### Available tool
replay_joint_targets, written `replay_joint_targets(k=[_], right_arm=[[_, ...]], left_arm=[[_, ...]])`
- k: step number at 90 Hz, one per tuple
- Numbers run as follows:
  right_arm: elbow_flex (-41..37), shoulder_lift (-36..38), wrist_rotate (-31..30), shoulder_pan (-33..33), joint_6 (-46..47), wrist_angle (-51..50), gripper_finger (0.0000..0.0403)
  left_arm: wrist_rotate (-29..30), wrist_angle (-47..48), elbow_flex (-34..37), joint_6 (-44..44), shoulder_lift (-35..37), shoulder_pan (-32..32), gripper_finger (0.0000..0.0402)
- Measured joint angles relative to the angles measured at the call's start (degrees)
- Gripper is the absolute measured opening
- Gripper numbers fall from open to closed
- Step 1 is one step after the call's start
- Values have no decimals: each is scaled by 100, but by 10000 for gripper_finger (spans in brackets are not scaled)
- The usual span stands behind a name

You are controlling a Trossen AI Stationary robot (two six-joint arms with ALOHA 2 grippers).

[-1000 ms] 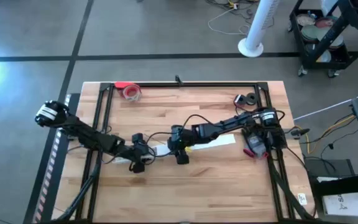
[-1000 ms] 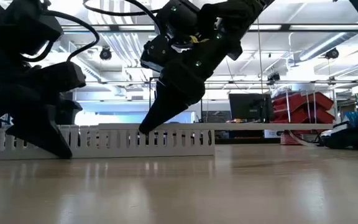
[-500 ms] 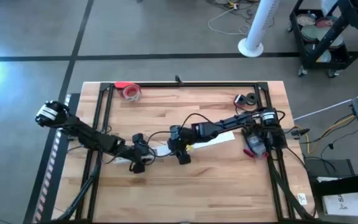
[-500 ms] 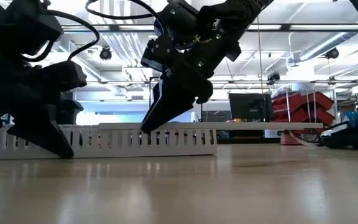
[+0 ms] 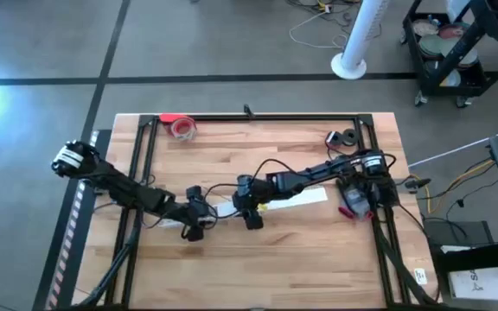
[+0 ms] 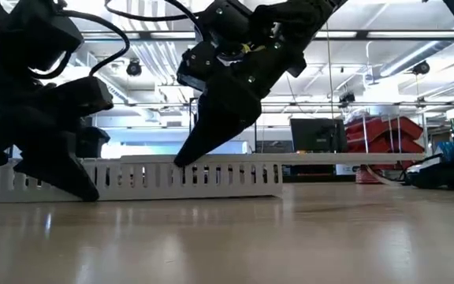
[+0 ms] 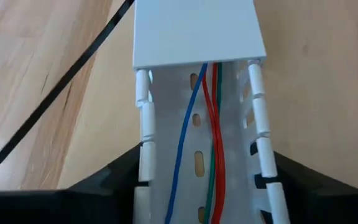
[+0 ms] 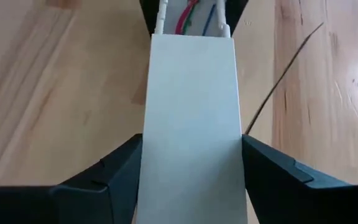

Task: Ziptie cables
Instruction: Close the white cable duct

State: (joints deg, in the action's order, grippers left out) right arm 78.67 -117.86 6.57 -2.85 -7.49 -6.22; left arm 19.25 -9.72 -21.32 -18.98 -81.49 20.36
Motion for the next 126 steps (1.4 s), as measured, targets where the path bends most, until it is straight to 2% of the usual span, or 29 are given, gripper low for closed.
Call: replay_joint_targets(k=[27,74,111,126], right_arm=[[33,0,148,-20,-617,-179,221],[286,-222,-266,-55,493,126,221],[739,-545,-266,-128,26,219,221],[752,-549,-160,-58,19,57,219]], left_arm=[[69,-67,-11,34,0,0,220],[59,-355,-7,111,-13,-31,216],[72,-636,-26,249,-17,-225,218],[-56,-464,-113,254,-7,-232,249]])
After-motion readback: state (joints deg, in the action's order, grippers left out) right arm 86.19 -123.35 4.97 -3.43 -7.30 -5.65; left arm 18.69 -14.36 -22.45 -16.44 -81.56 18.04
